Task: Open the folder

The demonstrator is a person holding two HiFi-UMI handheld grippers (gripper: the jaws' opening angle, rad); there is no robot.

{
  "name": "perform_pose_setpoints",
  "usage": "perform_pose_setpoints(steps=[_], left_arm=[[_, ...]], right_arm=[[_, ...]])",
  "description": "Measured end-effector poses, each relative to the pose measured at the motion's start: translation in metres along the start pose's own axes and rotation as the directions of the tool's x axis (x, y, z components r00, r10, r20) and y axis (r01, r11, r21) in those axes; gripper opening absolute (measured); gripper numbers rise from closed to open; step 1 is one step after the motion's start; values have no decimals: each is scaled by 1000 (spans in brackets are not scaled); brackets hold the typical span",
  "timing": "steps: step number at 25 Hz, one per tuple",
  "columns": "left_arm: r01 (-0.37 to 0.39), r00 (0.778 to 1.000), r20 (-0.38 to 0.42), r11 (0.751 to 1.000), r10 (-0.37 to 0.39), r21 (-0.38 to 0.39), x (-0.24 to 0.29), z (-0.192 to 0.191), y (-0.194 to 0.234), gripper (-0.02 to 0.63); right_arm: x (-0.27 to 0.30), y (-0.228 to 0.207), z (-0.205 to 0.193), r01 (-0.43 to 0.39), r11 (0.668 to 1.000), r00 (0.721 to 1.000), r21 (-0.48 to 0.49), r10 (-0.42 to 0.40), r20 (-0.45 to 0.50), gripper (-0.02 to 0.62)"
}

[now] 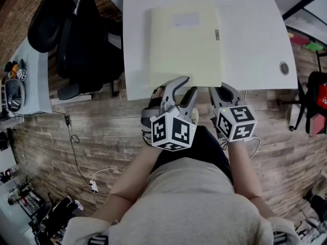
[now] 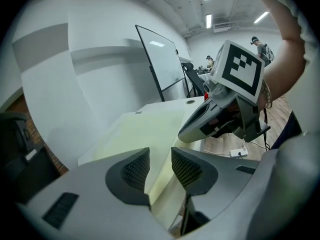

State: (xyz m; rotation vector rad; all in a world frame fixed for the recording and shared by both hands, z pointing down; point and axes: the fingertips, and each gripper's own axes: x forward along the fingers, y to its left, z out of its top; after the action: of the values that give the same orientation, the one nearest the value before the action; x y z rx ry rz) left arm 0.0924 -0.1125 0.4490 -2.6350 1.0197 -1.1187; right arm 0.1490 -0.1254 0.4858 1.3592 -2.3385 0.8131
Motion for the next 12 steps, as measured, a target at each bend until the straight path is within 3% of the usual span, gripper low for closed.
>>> perform_pose_setpoints(steps=[12], left_arm=[[-30,1000,3,998,30,46,2,1,5,132]], right_arm=[[6,4,-8,-7,1000,1000,-9,6,-27,21]])
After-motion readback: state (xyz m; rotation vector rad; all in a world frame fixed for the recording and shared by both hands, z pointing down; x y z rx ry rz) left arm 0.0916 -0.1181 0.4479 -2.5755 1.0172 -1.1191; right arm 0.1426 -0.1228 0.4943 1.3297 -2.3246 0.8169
